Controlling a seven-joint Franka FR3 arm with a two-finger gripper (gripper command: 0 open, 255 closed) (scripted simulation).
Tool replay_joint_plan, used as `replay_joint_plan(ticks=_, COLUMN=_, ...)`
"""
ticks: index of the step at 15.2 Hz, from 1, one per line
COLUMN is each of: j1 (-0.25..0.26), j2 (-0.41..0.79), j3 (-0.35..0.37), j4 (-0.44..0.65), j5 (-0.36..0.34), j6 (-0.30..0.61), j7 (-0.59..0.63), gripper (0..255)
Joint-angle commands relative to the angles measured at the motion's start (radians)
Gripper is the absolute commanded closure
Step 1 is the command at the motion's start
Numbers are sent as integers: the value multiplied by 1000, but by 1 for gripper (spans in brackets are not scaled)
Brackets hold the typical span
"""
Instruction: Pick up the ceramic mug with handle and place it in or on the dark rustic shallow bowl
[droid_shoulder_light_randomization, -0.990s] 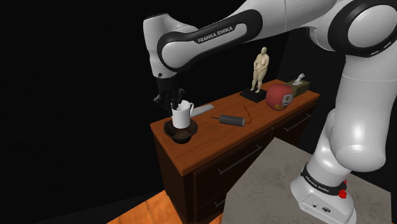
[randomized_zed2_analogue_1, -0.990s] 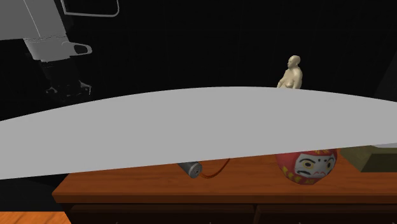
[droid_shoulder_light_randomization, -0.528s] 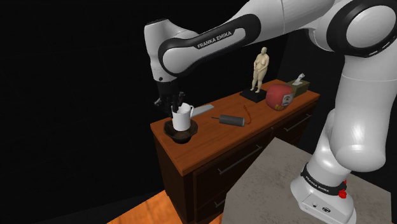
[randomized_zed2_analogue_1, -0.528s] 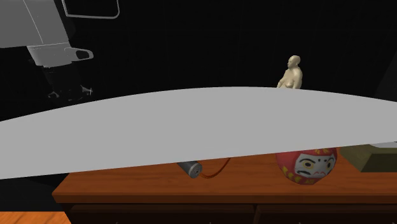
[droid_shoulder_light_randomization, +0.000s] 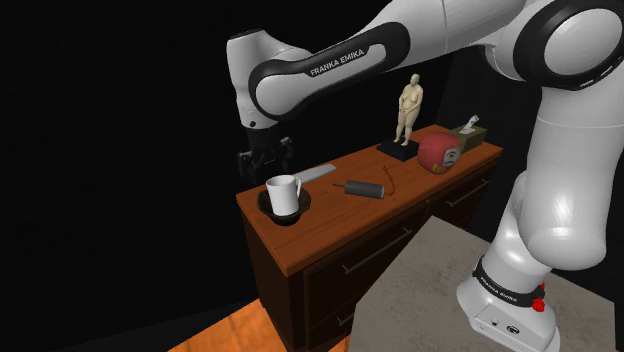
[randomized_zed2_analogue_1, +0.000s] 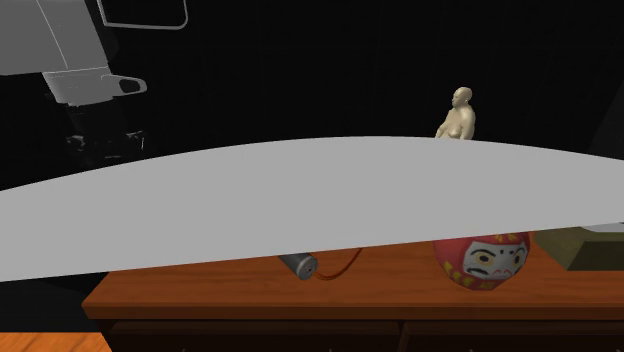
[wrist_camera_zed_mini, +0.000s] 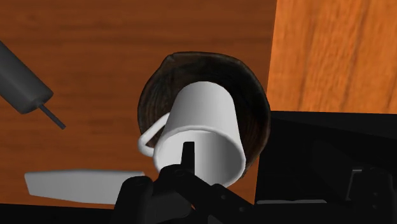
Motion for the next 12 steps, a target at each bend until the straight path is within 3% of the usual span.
replay_joint_plan(ticks=1, j1=1, j2=-5, j3=1, j4=27, j5=3, j6=-32, j7=-2, gripper=0)
replay_joint_plan(ticks=4, j1=5, j2=-13, j3=5, j4=110, j5=7, j6=-123, j7=-5, gripper=0)
replay_joint_plan(ticks=12, j1=5, j2=-13, j3=5, j4=110, j5=7, j6=-123, j7=-5, gripper=0)
